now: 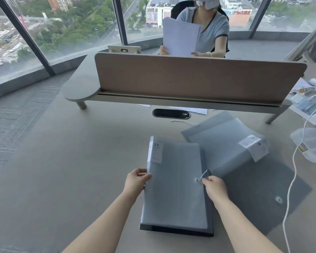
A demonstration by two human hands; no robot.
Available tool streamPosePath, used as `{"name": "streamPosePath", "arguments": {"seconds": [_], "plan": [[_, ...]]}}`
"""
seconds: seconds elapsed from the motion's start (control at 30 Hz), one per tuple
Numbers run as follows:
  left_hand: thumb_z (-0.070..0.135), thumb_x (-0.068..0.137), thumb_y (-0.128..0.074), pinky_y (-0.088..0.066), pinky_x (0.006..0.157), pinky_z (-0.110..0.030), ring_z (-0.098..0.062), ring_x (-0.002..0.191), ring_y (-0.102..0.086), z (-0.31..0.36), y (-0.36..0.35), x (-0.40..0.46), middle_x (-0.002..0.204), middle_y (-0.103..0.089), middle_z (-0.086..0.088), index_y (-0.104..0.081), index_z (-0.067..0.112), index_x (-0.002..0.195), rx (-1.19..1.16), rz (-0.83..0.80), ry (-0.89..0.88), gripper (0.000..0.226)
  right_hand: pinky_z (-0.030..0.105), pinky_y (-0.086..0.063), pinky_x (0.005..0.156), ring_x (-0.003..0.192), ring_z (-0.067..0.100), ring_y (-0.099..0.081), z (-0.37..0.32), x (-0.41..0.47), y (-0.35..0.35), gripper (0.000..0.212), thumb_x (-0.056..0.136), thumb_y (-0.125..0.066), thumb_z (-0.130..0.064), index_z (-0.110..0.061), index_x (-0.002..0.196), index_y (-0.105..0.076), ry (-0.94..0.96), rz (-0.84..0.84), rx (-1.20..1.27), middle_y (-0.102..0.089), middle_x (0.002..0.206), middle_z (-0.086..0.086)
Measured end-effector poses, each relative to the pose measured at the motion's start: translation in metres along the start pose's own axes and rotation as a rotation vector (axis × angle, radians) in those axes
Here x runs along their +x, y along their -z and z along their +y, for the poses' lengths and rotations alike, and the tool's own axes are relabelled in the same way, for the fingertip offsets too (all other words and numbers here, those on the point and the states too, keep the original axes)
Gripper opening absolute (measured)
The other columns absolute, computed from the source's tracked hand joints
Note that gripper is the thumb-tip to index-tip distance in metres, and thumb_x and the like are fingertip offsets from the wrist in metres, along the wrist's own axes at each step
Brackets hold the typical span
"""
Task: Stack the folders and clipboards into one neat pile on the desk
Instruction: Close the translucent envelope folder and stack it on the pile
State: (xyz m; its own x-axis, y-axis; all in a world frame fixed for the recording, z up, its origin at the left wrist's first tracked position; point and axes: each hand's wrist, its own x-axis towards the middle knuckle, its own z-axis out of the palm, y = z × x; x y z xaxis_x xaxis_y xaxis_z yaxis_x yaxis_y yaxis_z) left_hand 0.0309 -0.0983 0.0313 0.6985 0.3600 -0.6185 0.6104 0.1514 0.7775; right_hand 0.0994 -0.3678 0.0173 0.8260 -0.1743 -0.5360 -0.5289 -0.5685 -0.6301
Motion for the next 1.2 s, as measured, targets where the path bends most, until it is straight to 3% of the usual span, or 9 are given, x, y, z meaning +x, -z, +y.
{"name": "streamPosePath", "arguments": {"seconds": [0.13,0.23,0.33,0.4,0.53,0.7,0.83,0.97,1.2], "plan": [[0.017,0.074,-0.074,-0.057,0.076,-0.047,-0.023,0.073,-0.068,-0.004,-0.002,0.0,0.083,-0.072,-0.006,-0.069,0.012,0.096,0.067,0.028,-0.006,0.023,0.031,-0.022,0.052,0.053,0.02,-0.033,0.006,0.001,0.0,0.038,0.087,-0.058,-0.02,-0.017,0.059,-0.032,0.004,-0.013,-0.123,-0.037,0.054,-0.002],[0.018,0.079,-0.073,-0.052,0.066,-0.032,-0.018,0.07,-0.066,-0.007,-0.004,0.0,0.08,-0.071,0.0,-0.069,0.013,0.1,0.142,0.071,-0.018,0.021,0.031,-0.02,0.049,0.05,0.021,-0.03,0.006,0.002,-0.002,0.041,0.082,-0.059,-0.02,-0.018,0.055,-0.029,0.025,0.023,-0.246,-0.034,0.051,-0.001],[0.027,0.077,-0.074,-0.052,0.073,-0.029,-0.017,0.081,-0.068,-0.01,-0.005,-0.001,0.092,-0.07,-0.001,-0.064,0.017,0.106,0.182,0.086,-0.006,0.032,0.03,-0.02,0.047,0.047,0.023,-0.029,0.004,0.001,-0.003,0.039,0.078,-0.06,-0.016,-0.017,0.054,-0.03,0.028,0.071,-0.313,-0.033,0.048,-0.001],[0.033,0.074,-0.073,-0.052,0.071,-0.029,-0.018,0.085,-0.07,-0.012,-0.005,-0.001,0.101,-0.072,-0.001,-0.062,0.019,0.111,0.193,0.058,0.034,0.04,0.03,-0.021,0.047,0.048,0.023,-0.032,0.003,0.001,-0.003,0.034,0.077,-0.058,-0.012,-0.017,0.055,-0.032,0.002,0.08,-0.308,-0.035,0.049,0.001],[0.021,0.084,-0.071,-0.048,0.056,-0.024,-0.019,0.075,-0.071,-0.016,-0.007,-0.002,0.096,-0.076,-0.004,-0.068,0.016,0.101,0.151,0.012,0.079,0.017,0.028,-0.022,0.046,0.049,0.025,-0.036,-0.001,0.004,-0.001,0.029,0.077,-0.056,-0.008,-0.009,0.052,-0.041,-0.042,0.014,-0.265,-0.042,0.051,0.006],[0.023,0.078,-0.073,-0.06,0.07,-0.038,-0.026,0.081,-0.075,-0.014,0.006,0.004,0.094,-0.078,-0.005,-0.071,0.017,0.097,0.107,0.01,0.099,0.02,0.032,-0.038,0.057,0.057,0.027,-0.042,-0.005,0.012,-0.008,0.042,0.072,-0.054,-0.001,-0.013,0.033,-0.043,-0.149,-0.03,-0.088,-0.042,0.044,0.004],[0.023,0.077,-0.073,-0.06,0.081,-0.047,-0.027,0.082,-0.075,-0.012,0.029,0.011,0.09,-0.078,-0.004,-0.072,0.017,0.097,0.086,0.026,0.092,0.02,0.042,-0.059,0.082,0.077,0.028,-0.061,-0.015,0.012,-0.022,0.015,0.078,-0.06,-0.016,-0.022,0.064,-0.059,-0.169,-0.119,-0.02,-0.062,0.075,0.005],[0.024,0.076,-0.073,-0.061,0.081,-0.047,-0.027,0.079,-0.075,-0.009,0.058,0.02,0.087,-0.079,-0.004,-0.073,0.019,0.095,0.088,0.069,0.083,0.02,0.037,-0.041,0.062,0.067,0.028,-0.048,-0.029,0.015,-0.05,0.014,0.064,-0.05,-0.013,-0.017,0.053,-0.043,-0.132,-0.195,-0.033,-0.047,0.061,0.012],[0.015,0.084,-0.07,-0.06,0.081,-0.046,-0.029,0.078,-0.074,0.001,0.108,0.033,0.089,-0.078,-0.008,-0.072,0.019,0.095,0.127,0.129,0.055,0.011,0.037,-0.055,0.077,0.079,0.026,-0.059,-0.066,-0.011,-0.088,0.014,0.088,-0.057,-0.007,-0.017,0.079,-0.061,-0.14,-0.29,0.075,-0.061,0.085,0.008]]}}
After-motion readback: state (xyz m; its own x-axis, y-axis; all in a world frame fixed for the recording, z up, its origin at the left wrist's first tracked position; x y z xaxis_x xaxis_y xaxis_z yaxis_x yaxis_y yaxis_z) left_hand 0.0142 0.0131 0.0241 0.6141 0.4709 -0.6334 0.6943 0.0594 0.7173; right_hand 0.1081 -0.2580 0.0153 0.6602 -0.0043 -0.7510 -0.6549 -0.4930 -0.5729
